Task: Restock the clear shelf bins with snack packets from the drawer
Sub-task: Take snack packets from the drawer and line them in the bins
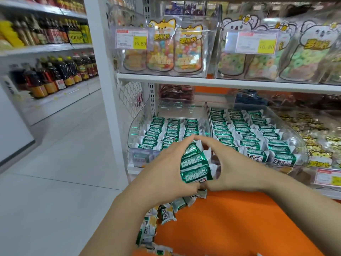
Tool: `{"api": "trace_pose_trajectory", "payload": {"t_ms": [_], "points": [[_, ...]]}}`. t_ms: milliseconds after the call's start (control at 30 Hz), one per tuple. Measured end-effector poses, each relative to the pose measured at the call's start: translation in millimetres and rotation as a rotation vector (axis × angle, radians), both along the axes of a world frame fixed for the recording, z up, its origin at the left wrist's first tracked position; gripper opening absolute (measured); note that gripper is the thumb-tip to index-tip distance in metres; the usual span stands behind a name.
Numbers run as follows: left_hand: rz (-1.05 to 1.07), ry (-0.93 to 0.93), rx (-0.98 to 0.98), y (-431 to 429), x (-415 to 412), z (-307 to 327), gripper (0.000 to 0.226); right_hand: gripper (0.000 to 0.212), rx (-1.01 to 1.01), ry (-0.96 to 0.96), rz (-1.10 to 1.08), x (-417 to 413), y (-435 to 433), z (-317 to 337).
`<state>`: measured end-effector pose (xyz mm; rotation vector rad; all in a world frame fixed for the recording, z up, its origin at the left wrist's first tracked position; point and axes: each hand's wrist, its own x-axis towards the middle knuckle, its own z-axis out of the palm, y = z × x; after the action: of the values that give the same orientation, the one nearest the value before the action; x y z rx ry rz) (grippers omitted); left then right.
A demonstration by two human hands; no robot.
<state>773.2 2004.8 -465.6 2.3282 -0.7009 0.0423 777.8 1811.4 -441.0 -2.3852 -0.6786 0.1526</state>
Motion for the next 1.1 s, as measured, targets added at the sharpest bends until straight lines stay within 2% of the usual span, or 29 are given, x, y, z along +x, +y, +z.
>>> {"api": "trace_pose_trajectory", "payload": {"t_ms": [67, 133, 267, 400, 533, 600, 667, 733, 833, 900, 1033, 1100], "points": [[0.024, -0.162, 0.187, 1.6, 2.5, 8.0, 0.106, 0.098, -0.015, -0.133, 0.002, 3.6, 5.1, -3.6], [0.042, -0.284, 0.277, 2.7, 11.7, 14.9, 0.107, 0.099, 0.011, -0.240, -0.022, 11.4, 7.6, -6.6], [0.025, -0.368, 0.223, 5.8, 44.2, 18.6, 0.103, 0.095, 0.061, -0.371, -0.075, 32.9, 4.6, -8.7], [-0.028, -0.514, 0.227, 6.3, 82.4, 10.5, 0.089, 0.099, -0.030, -0.478, -0.084, 60.0, -1.5, -11.2], [-0.009, -0.481, 0.308, 4.4, 120.1, 3.1, 0.091, 0.115, -0.226, -0.361, -0.099, 86.3, -14.6, -7.2], [0.017, -0.446, 0.356, 5.8, 141.0, 0.3, 0.093, 0.108, -0.300, -0.291, -0.158, 102.2, -26.2, -8.9], [0.064, -0.412, 0.410, 6.5, 161.8, -1.5, 0.095, 0.091, -0.349, -0.246, -0.224, 121.4, -37.2, -16.1], [0.090, -0.416, 0.478, 2.6, 181.5, -1.7, 0.096, 0.076, -0.353, -0.143, -0.281, 135.8, -43.0, -23.4], [0.101, -0.415, 0.555, -10.1, 209.2, -3.7, 0.095, 0.072, -0.315, -0.067, -0.292, 143.7, -44.8, -31.4], [0.103, -0.378, 0.547, -20.6, 228.5, -6.2, 0.092, 0.065, -0.302, -0.048, -0.291, 143.6, -44.6, -32.0], [0.150, -0.251, 0.503, -50.1, 266.0, -12.5, 0.092, 0.071, -0.290, -0.021, -0.275, 143.7, -45.9, -30.8], [0.161, -0.182, 0.474, -63.8, 277.9, -15.6, 0.095, 0.067, -0.285, -0.020, -0.278, 143.8, -46.1, -31.0]]}}
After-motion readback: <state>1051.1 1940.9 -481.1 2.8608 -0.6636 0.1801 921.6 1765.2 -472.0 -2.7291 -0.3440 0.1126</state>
